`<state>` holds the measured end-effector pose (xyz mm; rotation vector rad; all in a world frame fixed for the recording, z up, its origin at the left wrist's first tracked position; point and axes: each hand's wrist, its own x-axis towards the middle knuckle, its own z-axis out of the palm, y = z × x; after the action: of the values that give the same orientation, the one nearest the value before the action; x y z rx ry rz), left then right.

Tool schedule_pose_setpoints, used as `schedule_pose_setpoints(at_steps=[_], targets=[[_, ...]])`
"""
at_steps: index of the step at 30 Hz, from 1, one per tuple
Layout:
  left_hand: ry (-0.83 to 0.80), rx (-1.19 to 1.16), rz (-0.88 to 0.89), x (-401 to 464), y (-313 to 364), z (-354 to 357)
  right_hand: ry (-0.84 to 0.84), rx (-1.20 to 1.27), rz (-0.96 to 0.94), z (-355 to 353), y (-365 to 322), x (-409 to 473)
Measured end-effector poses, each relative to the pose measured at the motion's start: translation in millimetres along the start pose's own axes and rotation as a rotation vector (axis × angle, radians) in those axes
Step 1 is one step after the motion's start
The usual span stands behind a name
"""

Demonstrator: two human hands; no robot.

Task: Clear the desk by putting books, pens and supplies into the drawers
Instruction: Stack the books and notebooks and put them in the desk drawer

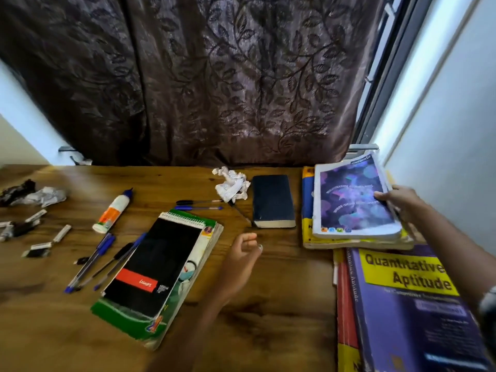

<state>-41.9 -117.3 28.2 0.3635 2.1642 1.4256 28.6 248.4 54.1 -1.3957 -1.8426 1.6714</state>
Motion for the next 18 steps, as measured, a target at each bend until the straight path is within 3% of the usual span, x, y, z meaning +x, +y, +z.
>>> schedule_pose_setpoints(at_steps=[10,14,18], targets=[[0.055,-0.016,-0.002,9.3,-22.4,-17.2,0.198,-0.112,0.024,25.1,16.2,39.3],[0.089,-0.003,0.047,0.8,-23.5,-30.1,0.26,-0.249,0.035,28.9,19.4,48.4],[0.262,0.128,0.12,-8.4,-27.1,-58.3,0.432,-0.561,-0.008,47.2,2.4,20.2]])
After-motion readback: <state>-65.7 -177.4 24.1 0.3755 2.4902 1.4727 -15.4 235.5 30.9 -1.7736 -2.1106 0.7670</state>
